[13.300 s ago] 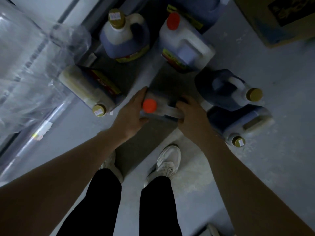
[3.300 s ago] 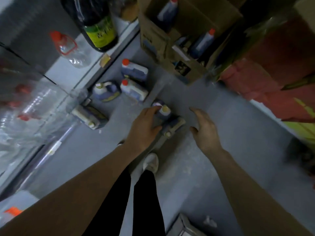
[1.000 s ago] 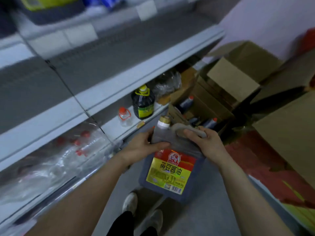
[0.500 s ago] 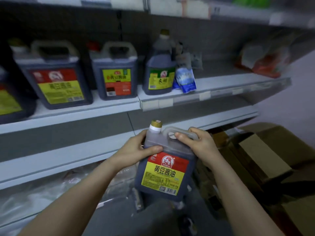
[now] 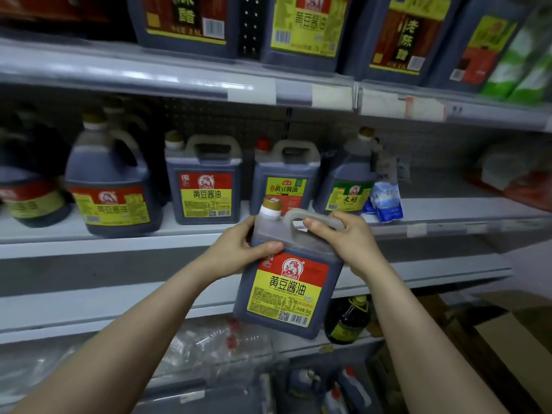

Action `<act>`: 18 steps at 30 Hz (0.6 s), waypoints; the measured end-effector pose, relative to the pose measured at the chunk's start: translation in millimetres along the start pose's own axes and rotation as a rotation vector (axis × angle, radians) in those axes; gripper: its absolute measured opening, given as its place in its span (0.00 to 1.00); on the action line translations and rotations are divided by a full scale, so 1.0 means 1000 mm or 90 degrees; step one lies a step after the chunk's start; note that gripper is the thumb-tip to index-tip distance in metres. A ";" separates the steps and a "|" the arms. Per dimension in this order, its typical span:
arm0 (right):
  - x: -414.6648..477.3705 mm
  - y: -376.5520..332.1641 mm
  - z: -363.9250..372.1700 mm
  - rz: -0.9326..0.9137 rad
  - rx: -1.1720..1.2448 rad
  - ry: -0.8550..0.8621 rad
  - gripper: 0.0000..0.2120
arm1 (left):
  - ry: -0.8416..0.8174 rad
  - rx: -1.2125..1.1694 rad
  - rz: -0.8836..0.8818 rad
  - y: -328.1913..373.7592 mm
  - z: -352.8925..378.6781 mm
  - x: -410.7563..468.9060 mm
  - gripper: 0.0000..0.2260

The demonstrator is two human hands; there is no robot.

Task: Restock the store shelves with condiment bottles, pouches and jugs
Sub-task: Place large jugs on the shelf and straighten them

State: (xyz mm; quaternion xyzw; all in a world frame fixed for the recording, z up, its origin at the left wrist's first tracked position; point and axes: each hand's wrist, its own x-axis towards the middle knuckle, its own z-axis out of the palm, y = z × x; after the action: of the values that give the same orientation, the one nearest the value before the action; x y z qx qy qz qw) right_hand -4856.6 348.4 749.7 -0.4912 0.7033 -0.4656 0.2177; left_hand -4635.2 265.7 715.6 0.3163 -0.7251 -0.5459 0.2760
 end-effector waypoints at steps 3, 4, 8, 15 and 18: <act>0.009 -0.008 0.010 -0.004 0.019 -0.020 0.17 | 0.010 -0.013 0.001 -0.001 -0.012 -0.002 0.34; 0.011 -0.009 0.012 -0.005 0.019 -0.029 0.17 | 0.014 -0.013 0.001 -0.001 -0.014 -0.002 0.33; 0.023 -0.013 0.023 -0.033 0.014 -0.062 0.13 | 0.049 0.002 -0.008 -0.006 -0.021 -0.004 0.35; 0.058 -0.034 0.044 -0.098 0.041 -0.094 0.22 | 0.143 0.016 0.007 0.000 -0.040 0.000 0.33; 0.072 -0.048 0.060 -0.140 0.062 -0.097 0.19 | 0.188 0.061 0.029 0.005 -0.057 -0.001 0.31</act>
State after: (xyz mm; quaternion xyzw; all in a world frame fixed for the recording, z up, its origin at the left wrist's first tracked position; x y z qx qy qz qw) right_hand -4817.7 254.0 773.9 -0.5882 0.6033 -0.4814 0.2416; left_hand -4593.0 231.9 735.3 0.3895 -0.7086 -0.4520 0.3766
